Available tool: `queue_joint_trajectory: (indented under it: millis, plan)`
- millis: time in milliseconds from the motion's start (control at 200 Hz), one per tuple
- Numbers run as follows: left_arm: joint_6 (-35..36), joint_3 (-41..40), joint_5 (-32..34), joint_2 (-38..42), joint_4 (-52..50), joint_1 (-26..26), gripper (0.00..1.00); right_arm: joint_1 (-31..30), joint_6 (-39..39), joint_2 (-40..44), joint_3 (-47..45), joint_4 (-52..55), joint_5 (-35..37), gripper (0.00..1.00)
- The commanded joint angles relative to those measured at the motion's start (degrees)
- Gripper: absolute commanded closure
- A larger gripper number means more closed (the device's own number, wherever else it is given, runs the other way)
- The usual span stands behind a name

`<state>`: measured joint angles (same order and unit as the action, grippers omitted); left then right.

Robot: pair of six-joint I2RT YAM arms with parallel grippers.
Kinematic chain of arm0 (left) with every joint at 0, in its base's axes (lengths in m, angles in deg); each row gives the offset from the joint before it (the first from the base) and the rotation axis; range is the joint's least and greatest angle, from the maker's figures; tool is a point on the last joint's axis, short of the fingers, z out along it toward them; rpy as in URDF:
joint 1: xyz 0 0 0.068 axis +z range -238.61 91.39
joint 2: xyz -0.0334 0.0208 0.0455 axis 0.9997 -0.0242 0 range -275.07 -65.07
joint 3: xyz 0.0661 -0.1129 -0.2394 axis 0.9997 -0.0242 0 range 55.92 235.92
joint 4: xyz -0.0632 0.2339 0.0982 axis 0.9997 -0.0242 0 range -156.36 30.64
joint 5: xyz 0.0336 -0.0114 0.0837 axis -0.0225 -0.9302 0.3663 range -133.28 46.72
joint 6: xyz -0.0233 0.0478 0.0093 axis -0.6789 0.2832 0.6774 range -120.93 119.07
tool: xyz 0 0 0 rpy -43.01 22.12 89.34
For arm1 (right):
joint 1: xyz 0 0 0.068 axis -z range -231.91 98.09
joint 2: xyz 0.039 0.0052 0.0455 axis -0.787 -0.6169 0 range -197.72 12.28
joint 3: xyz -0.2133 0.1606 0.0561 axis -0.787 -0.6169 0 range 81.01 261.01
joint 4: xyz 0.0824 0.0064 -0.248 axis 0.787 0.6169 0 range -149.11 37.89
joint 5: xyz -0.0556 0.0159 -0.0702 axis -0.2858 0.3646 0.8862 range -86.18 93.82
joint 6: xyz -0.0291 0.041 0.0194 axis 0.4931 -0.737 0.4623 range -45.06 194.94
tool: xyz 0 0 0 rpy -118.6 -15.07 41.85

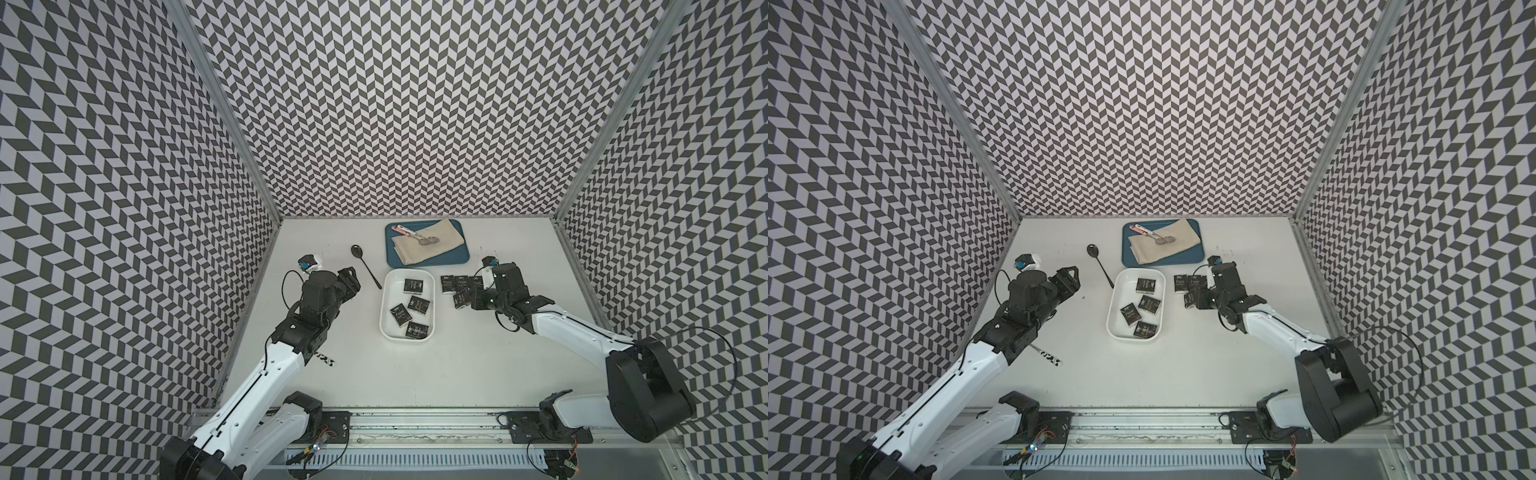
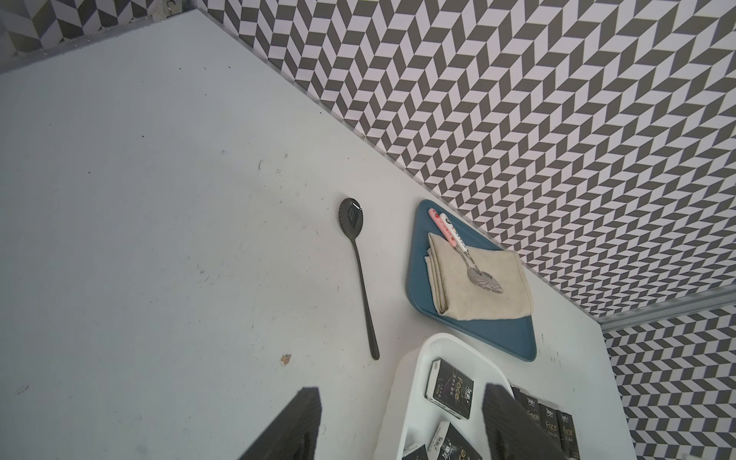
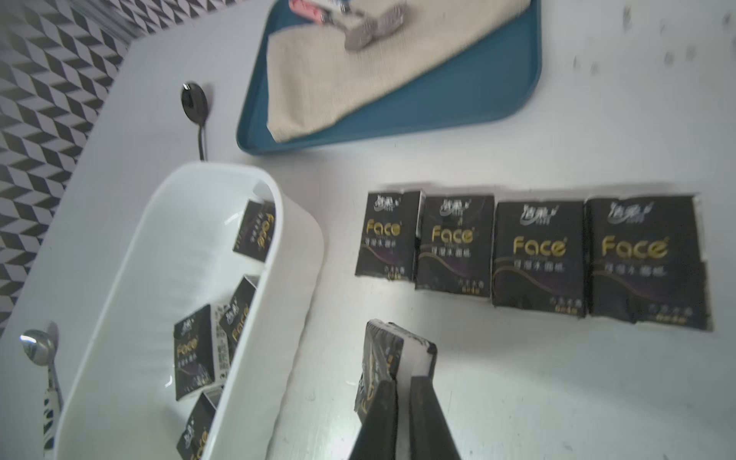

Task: Take the pocket tissues out of the storage box
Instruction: Place the pocket tissues at the center of the board.

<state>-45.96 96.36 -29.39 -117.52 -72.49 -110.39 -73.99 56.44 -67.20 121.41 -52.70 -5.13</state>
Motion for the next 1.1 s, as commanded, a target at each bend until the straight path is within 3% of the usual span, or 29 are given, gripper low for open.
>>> queue_joint_trajectory:
  millis: [0, 180, 290, 571, 816, 1097]
  plan:
    - [0.5, 1.0, 0.6, 0.1, -0.7, 0.0, 0.31, 0.0, 0.1, -0.6, -0.8, -2.5, -1.7, 0.87]
    - [0.6, 1.7, 0.7, -0.1, -1.0, 0.0, 0.31, -0.3, 0.6, -1.2, -2.1, -1.4, -5.1, 0.81]
    - [0.5, 2.1, 0.7, -0.1, -1.2, 0.0, 0.31, -0.4, 1.1, -0.5, -2.3, 0.2, -4.0, 0.71]
    - [0.0, 2.1, 0.3, -0.1, -1.1, -0.3, 0.31, -0.4, 3.1, 2.9, 0.2, 3.0, -0.1, 0.65]
    - [-0.1, 2.1, 0.3, 0.5, -1.5, -0.7, 0.31, -0.4, 6.1, -5.5, 2.8, -0.6, -2.2, 0.62]
    - [-0.1, 1.9, 0.3, 0.8, -1.6, -0.7, 0.31, -0.3, 4.7, -8.9, 0.6, -8.5, -4.7, 0.60]
